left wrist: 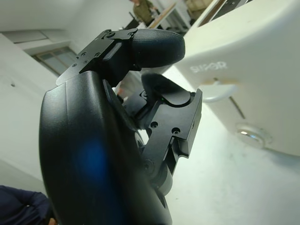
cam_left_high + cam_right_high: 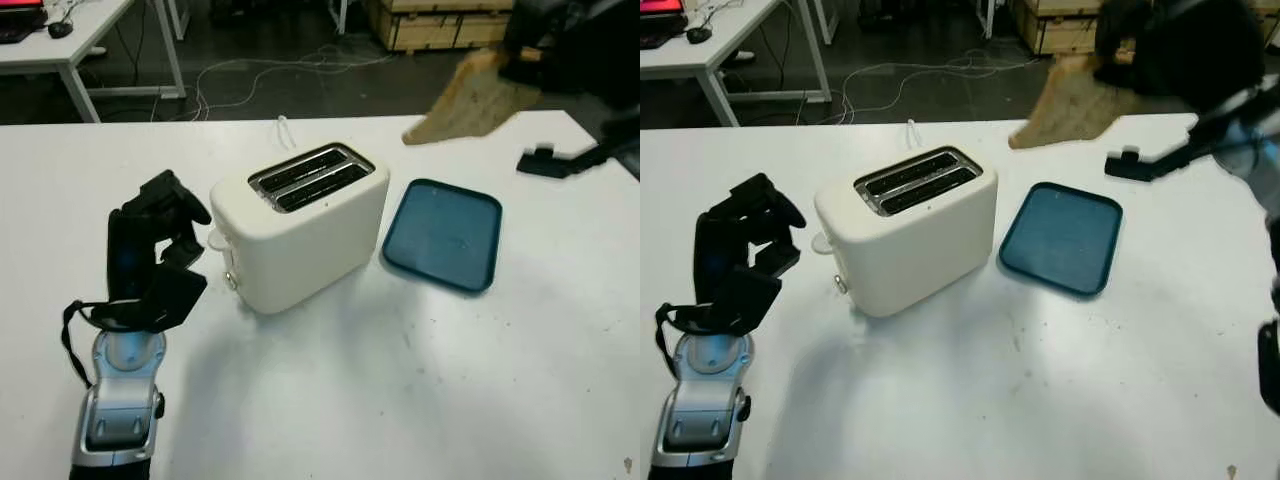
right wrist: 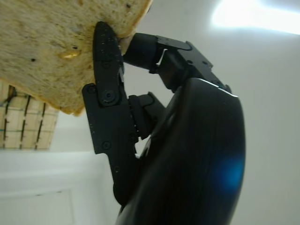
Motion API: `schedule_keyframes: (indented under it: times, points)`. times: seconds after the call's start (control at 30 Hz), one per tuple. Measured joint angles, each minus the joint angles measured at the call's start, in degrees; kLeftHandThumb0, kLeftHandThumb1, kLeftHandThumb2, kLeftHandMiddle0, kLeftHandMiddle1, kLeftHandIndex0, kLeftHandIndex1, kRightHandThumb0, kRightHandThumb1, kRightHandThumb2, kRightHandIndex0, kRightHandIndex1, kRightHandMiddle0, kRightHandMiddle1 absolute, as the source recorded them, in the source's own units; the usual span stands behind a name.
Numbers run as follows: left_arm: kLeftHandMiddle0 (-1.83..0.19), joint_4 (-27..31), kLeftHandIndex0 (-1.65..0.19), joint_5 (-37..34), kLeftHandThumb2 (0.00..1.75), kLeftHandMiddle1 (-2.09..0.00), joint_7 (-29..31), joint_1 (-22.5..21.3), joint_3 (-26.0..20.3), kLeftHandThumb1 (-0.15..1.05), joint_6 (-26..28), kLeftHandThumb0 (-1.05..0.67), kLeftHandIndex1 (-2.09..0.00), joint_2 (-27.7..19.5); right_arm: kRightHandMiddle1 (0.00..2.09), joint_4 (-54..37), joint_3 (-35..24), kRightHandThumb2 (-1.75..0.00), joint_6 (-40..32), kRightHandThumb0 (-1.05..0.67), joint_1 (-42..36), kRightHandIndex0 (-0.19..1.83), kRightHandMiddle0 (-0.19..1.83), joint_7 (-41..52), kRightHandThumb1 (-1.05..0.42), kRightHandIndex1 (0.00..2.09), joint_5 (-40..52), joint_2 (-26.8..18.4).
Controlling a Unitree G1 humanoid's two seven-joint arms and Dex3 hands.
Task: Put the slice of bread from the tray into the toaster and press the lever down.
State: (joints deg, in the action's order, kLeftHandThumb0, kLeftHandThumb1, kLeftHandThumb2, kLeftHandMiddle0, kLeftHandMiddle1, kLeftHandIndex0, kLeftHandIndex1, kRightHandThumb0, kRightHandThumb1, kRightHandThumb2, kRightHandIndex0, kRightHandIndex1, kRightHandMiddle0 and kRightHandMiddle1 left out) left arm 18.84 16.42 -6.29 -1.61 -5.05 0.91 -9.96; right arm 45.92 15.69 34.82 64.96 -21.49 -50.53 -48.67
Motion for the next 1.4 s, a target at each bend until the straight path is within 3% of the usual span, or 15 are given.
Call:
schedule_keyframes:
  times: [0.1,0.2,0.3,0.4,0.6,0.9,1.4]
  points:
    - [-1.05,0.16,-0.72,0.11,1.06,-1.75,0.04,-0.07,-0.33,0.77,0.47,0.05,-1.75,-0.12,1.3,1.93,0.0,-0.21,1.17,-0.46,4.31,0.93,0.92,5.71,-0.92,1.75,3.74,2.61]
    - [-1.06,0.14,-0.73,0.11,1.06,-1.75,0.05,-0.11,-0.24,0.77,0.46,0.06,-1.75,-0.12,1.39,2.45,-0.33,-0.2,1.63,-0.37,7.31,0.94,0.89,13.66,-0.92,1.75,9.62,5.59]
    - [-1.07,0.12,-0.73,0.11,1.06,-1.75,0.05,-0.11,-0.14,0.77,0.41,0.07,-1.75,-0.11,1.18,3.48,-1.99,-0.23,2.41,-0.34,9.55,0.96,0.99,25.88,-0.92,1.74,19.32,9.4]
    - [-1.08,0.12,-0.73,0.09,1.06,-1.75,0.07,-0.11,-0.11,0.77,0.39,0.07,-1.75,-0.11,1.62,3.53,-2.84,-0.27,2.4,-0.41,10.64,0.98,0.82,34.9,-0.92,1.75,25.75,12.81]
    - [-1.06,0.23,-0.72,0.07,1.04,-1.75,0.12,-0.09,-0.12,0.77,0.4,0.06,-1.75,-0.03,1.74,3.01,-3.08,-0.33,0.59,-0.44,10.57,1.01,0.78,45.81,-0.92,1.75,31.55,17.23]
    - [-1.05,0.26,-0.71,0.1,1.03,-1.75,0.12,-0.08,0.01,0.77,0.4,0.05,-1.75,-0.02,1.75,2.89,-2.58,-0.39,1.02,-0.5,7.44,1.11,0.86,48.35,-0.92,1.75,31.82,22.08]
    - [-1.08,0.26,-0.73,0.36,1.05,-1.75,0.07,0.01,0.39,0.76,0.4,0.04,-1.75,0.06,1.75,5.75,0.54,-0.42,3.41,-0.45,5.62,1.11,0.84,46.82,-0.92,1.75,28.84,22.63]
